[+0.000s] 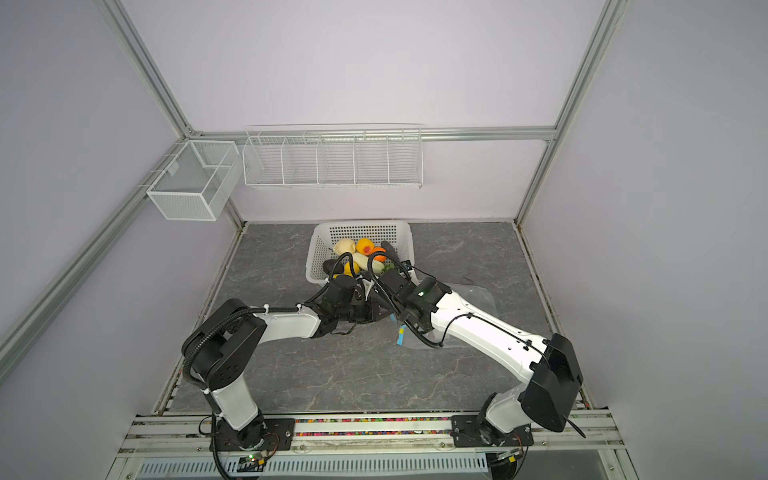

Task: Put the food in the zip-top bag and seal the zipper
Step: 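Pull the zipper sides apart with both grippers to open the bag mouth, then hold the blue zipper sides apart with both grippers, spreading the bag mouth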

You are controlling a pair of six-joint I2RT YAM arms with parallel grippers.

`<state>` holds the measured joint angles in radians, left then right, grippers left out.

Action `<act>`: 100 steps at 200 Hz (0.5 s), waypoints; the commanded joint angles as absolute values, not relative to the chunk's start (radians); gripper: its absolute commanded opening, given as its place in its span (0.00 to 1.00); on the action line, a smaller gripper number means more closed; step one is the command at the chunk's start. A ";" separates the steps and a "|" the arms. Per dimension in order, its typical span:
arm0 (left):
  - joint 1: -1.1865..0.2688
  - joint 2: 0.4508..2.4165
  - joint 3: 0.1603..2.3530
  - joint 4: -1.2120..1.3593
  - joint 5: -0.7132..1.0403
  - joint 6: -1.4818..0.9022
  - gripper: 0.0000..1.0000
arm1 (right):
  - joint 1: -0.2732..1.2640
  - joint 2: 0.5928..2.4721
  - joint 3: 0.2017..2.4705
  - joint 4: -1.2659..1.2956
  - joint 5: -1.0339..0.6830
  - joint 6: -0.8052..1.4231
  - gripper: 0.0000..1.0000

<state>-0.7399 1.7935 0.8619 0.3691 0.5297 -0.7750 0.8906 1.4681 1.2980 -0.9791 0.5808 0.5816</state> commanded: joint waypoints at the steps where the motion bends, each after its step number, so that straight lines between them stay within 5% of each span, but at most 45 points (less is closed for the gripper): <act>1: -0.744 1.782 0.888 0.301 0.492 -0.723 0.00 | 0.882 1.430 1.287 -0.978 0.598 0.569 0.06; 100: -0.773 1.734 0.928 0.306 0.565 -0.707 0.44 | 0.877 1.421 1.238 -0.911 0.543 0.578 0.06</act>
